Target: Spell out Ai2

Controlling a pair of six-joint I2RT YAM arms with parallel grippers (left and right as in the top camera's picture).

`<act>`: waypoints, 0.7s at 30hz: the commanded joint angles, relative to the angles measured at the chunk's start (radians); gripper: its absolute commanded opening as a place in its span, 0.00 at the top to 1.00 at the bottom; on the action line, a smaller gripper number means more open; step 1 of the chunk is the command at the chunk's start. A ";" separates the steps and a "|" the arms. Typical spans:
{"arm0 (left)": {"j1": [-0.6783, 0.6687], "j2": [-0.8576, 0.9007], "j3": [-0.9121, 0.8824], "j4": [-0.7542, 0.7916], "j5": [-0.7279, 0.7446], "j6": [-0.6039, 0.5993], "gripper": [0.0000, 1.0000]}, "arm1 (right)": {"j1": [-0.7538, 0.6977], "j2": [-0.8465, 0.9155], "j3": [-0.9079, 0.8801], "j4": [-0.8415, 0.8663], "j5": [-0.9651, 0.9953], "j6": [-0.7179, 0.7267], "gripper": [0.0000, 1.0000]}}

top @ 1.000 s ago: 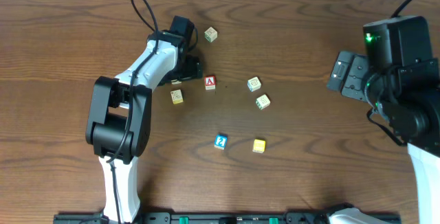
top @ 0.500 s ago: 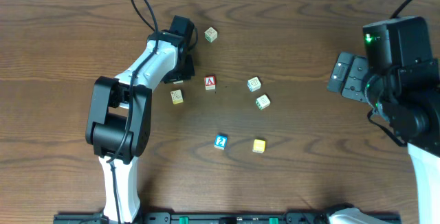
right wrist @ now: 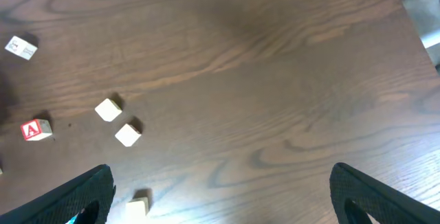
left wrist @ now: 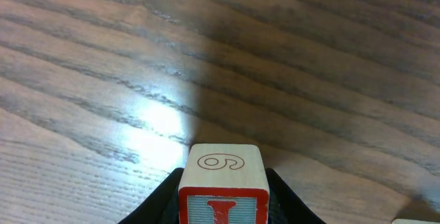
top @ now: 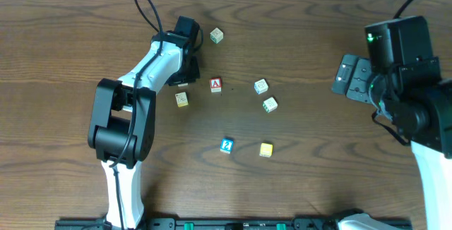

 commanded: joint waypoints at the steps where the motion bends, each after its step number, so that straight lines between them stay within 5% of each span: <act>1: -0.009 -0.060 -0.001 -0.008 -0.004 0.030 0.67 | -0.005 -0.006 -0.008 0.011 0.003 -0.014 0.01; 21: -0.254 -0.207 -0.001 0.006 0.011 0.077 0.63 | -0.005 -0.016 -0.008 0.021 -0.012 -0.014 0.01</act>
